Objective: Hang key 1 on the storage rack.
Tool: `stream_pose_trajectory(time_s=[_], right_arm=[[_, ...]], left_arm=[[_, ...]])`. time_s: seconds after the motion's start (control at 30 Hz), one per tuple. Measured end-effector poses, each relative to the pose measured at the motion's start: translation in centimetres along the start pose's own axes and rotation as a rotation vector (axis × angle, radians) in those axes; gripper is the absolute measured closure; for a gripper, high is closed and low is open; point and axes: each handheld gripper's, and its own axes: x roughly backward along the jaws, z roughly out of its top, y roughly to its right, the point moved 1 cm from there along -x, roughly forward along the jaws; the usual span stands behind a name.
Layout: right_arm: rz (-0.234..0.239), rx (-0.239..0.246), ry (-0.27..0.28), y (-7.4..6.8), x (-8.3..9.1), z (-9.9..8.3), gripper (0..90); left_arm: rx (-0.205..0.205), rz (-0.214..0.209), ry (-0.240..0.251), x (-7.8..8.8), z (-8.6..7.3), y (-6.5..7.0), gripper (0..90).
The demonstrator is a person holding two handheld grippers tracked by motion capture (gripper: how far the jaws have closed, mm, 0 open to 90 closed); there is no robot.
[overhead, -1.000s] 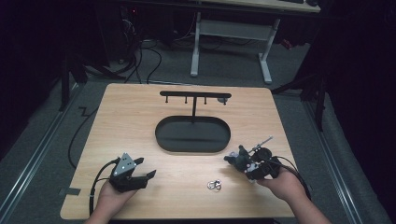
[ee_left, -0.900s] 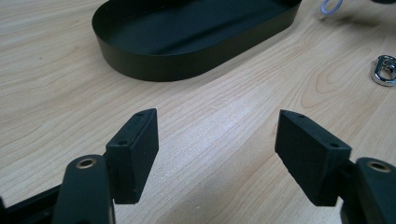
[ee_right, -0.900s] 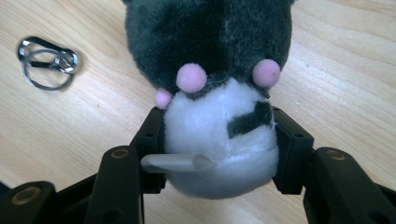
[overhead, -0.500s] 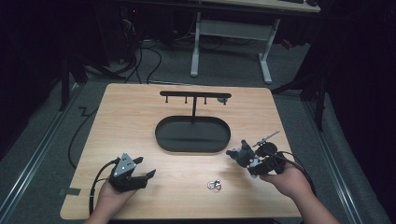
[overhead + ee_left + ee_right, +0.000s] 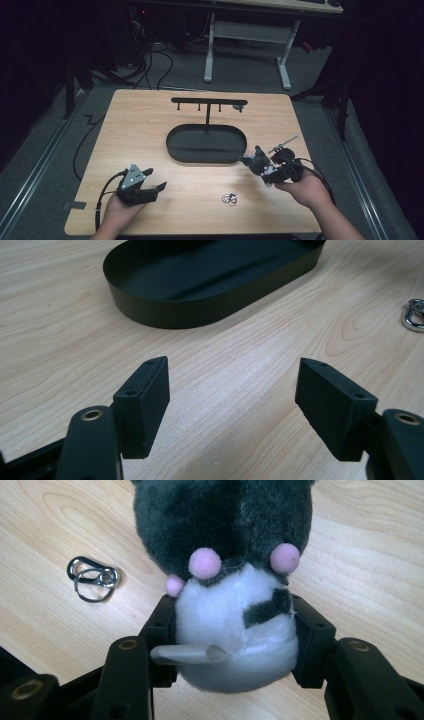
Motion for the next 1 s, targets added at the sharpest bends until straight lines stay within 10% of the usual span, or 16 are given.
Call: stream_pose_trajectory(time_s=[1.0], right_arm=[[0.007, 0.005, 0.061, 0.3, 2.4, 4.4, 49.7]], left_arm=[[-0.048, 0.025, -0.001, -0.1, -0.1, 0.3, 30.4]])
